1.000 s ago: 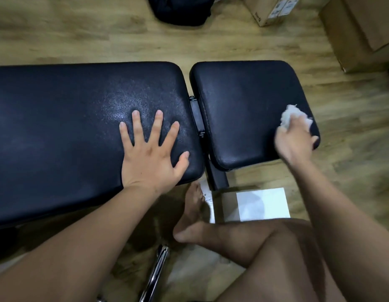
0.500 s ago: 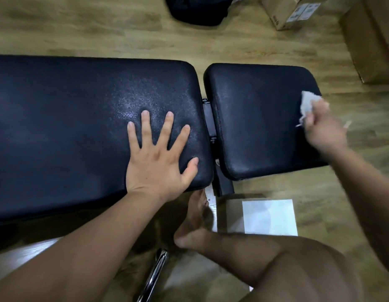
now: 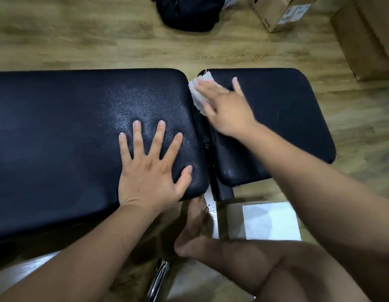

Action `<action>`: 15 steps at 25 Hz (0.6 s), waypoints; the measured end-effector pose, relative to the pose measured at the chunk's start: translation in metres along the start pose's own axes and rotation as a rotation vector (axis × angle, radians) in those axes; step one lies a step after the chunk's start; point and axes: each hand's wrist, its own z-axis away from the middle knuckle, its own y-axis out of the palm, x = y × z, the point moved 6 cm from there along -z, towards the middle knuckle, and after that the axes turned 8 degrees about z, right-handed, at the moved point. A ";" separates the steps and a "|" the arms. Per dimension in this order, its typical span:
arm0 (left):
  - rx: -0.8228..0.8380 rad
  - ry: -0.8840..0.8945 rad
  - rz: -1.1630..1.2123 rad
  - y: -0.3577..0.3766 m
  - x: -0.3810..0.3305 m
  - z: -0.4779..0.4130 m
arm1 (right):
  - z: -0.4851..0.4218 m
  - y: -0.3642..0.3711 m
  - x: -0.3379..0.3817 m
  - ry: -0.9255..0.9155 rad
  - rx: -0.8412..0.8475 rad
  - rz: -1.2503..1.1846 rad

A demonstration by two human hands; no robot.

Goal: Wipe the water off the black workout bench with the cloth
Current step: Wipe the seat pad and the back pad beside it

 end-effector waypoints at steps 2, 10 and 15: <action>-0.007 0.001 0.004 0.001 0.000 -0.001 | 0.013 -0.004 -0.066 0.134 -0.011 0.044; -0.005 0.010 0.018 0.000 -0.001 0.000 | 0.004 -0.013 -0.150 0.671 -0.024 -0.052; 0.011 0.006 0.001 0.000 -0.001 0.000 | 0.017 -0.002 -0.002 0.137 -0.066 -0.164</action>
